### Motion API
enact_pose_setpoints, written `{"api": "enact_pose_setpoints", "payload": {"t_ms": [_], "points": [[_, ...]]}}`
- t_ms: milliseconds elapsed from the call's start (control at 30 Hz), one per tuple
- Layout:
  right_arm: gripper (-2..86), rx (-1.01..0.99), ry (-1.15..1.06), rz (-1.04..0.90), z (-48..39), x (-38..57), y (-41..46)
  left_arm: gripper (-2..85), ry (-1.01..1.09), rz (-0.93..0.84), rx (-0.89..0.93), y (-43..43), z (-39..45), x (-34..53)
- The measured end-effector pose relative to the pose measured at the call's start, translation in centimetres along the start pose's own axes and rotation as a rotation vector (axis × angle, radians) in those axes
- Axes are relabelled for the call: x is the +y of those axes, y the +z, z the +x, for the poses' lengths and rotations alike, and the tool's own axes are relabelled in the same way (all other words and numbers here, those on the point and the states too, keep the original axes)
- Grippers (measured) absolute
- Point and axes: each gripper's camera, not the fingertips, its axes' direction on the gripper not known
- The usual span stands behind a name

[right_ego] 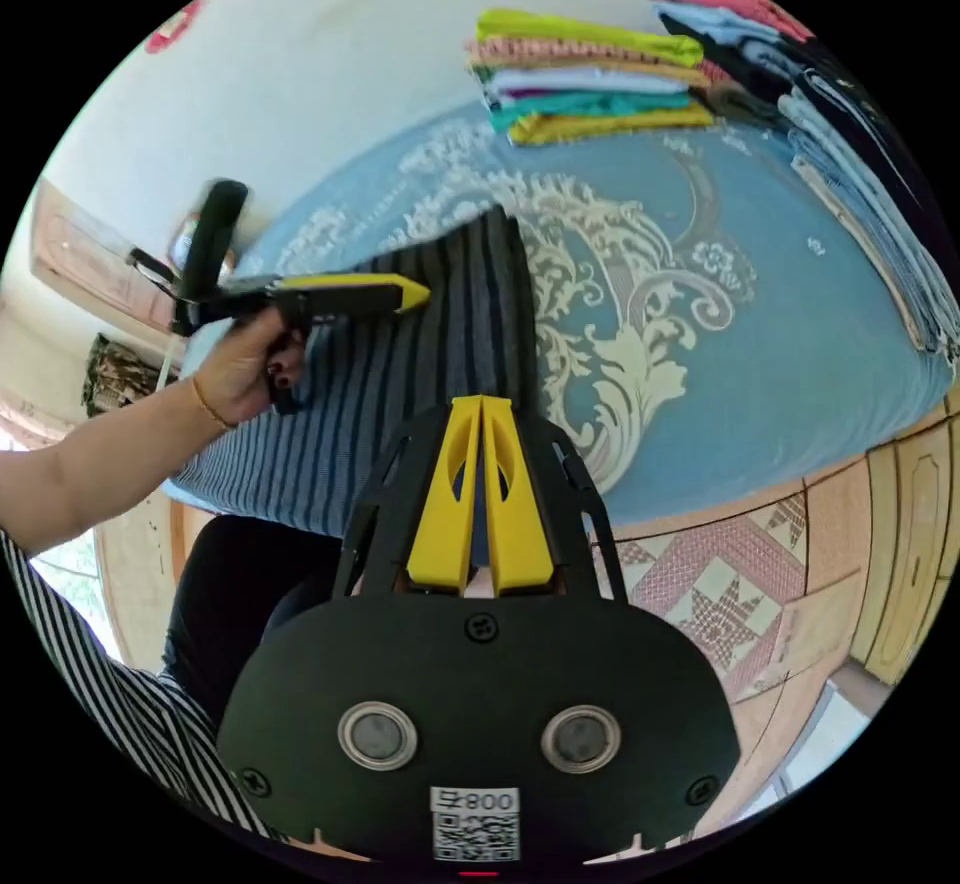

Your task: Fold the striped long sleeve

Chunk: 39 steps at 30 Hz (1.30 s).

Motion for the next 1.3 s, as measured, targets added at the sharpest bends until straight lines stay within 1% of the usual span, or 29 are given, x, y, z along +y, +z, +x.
{"api": "enact_pose_setpoints", "payload": {"t_ms": [100,200,233,267,300,367,400,433,467,500,533,567,667,700,733,800,833,900,933,1000,1067,1167,1233,1300], "points": [[-0.1,-0.016,0.0,-0.025,-1.6,-0.5,0.3,0.4,-0.022,0.113,0.054,-4.5,0.1,2.8],[0.0,0.037,-0.015,-0.029,-4.3,-0.6,0.2,0.8,-0.076,0.203,0.041,-10.4,-0.8,8.8],[0.1,0.041,-0.016,-0.023,-5.0,-0.7,0.1,1.2,-0.138,0.23,0.023,-12.9,-1.8,12.2],[0.1,0.037,-0.026,-0.013,-6.6,-0.9,0.1,1.8,-0.229,0.261,-0.004,-15.4,-3.1,16.2],[0.2,0.024,-0.053,-0.009,-8.5,-1.2,0.3,2.3,-0.285,0.279,-0.02,-16.8,-3.7,18.5],[0.3,-0.013,-0.115,-0.008,-12.2,-1.8,0.9,4.1,-0.561,0.352,-0.093,-21.9,-6.3,28.6],[0.5,-0.047,-0.179,-0.015,-15.3,-2.4,1.7,4.7,-0.634,0.375,-0.114,-23.2,-6.8,31.3],[0.6,-0.067,-0.215,-0.022,-17.0,-2.7,2.1,6.0,-0.783,0.418,-0.15,-25.5,-7.5,36.6],[0.9,-0.113,-0.293,-0.043,-20.7,-3.4,3.3,6.9,-0.927,0.474,-0.183,-27.8,-7.8,41.9],[1.2,-0.169,-0.382,-0.07,-24.8,-3.9,4.7,7.4,-0.981,0.507,-0.206,-28.8,-7.8,44.2],[1.6,-0.198,-0.428,-0.084,-26.9,-4.1,5.5,8.0,-1.092,0.553,-0.259,-30.7,-7.7,48.4],[2.2,-0.253,-0.513,-0.12,-31.1,-4.4,7.3,8.7,-1.182,0.596,-0.31,-32.4,-7.6,52.0],[4.1,-0.383,-0.735,-0.238,-42.3,-4.3,12.0,10.0,-1.298,0.662,-0.339,-35.4,-8.3,57.9],[4.8,-0.398,-0.824,-0.271,-46.6,-3.9,13.8,10.1,-1.303,0.673,-0.34,-35.9,-8.5,58.7],[5.1,-0.398,-0.863,-0.29,-48.7,-3.6,14.7,10.5,-1.313,0.67,-0.347,-36.8,-8.9,59.8],[6.1,-0.399,-1.001,-0.36,-56.1,-2.3,17.9,10.7,-1.321,0.67,-0.358,-38.0,-9.6,61.0],[6.2,-0.394,-1.035,-0.372,-57.7,-1.9,18.7,10.6,-1.328,0.679,-0.345,-38.5,-10.2,61.8],[6.5,-0.33,-1.165,-0.4,-63.5,-0.3,21.1,10.1,-1.333,0.702,-0.321,-39.2,-10.9,62.6],[6.5,-0.309,-1.196,-0.393,-64.6,0.1,21.6,9.4,-1.338,0.689,-0.304,-39.4,-11.5,62.9],[6.2,-0.201,-1.297,-0.364,-68.5,1.7,23.7,7.8,-1.337,0.646,-0.296,-39.7,-12.1,63.2],[5.3,-0.135,-1.358,-0.384,-70.5,2.7,25.7,5.3,-1.331,0.605,-0.281,-40.1,-12.4,63.6],[1.3,-0.08,-1.417,-0.391,-72.5,3.5,27.8,3.7,-1.303,0.633,-0.275,-41.5,-11.4,64.2],[0.4,-0.104,-1.411,-0.379,-73.3,3.0,27.5,3.3,-1.272,0.692,-0.278,-42.9,-10.1,64.9],[0.1,-0.219,-1.364,-0.344,-73.6,1.5,25.9,3.1,-1.237,0.751,-0.288,-44.3,-8.5,65.7]]}}
